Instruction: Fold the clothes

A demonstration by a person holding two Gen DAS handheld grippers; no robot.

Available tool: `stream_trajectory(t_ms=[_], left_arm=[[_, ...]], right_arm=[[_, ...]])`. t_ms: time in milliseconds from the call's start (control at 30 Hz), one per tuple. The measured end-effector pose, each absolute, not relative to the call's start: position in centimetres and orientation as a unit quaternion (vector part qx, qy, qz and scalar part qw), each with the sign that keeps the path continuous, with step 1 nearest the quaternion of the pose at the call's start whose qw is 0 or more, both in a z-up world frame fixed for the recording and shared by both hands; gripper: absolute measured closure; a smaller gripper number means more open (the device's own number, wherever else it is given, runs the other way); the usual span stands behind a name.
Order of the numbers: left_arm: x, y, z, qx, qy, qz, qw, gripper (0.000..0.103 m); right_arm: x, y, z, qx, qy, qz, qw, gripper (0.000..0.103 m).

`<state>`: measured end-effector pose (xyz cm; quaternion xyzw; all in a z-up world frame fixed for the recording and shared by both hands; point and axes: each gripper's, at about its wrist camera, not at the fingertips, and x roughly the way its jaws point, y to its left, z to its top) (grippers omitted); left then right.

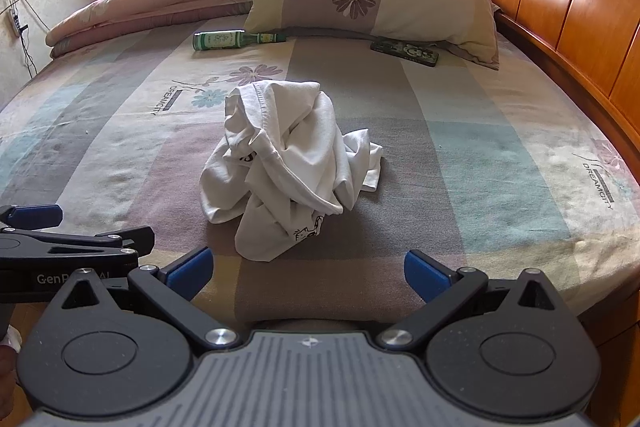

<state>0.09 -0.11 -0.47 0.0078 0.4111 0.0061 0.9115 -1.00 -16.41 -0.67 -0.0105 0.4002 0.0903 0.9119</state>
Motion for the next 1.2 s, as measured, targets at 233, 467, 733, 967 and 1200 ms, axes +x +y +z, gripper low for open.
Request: stream_trajectory(t_ms=[233, 467, 733, 967, 1200], left_arm=[[-0.03, -0.29, -0.49, 0.010, 0.408, 0.008, 0.913, 0.001], [-0.02, -0.30, -0.39, 0.012, 0.409, 0.007, 0.913, 0.001], [-0.06, -0.20, -0.33, 0.011, 0.408, 0.003, 0.913, 0.001], [-0.15, -0.07, -0.31, 0.012, 0.405, -0.002, 0.914, 0.001], [-0.25, 0.29, -0.17, 0.013, 0.401, -0.007, 0.916, 0.001]], right_arm=[[-1.00, -16.46, -0.72, -0.009, 0.402, 0.090, 0.911, 0.000], [-1.02, -16.46, -0.75, -0.010, 0.401, 0.089, 0.912, 0.000], [-1.10, -16.32, -0.75, -0.010, 0.401, 0.087, 0.912, 0.000], [-1.33, -15.99, -0.57, -0.015, 0.400, 0.081, 0.913, 0.000], [-1.73, -15.54, -0.14, -0.024, 0.397, 0.076, 0.915, 0.000]])
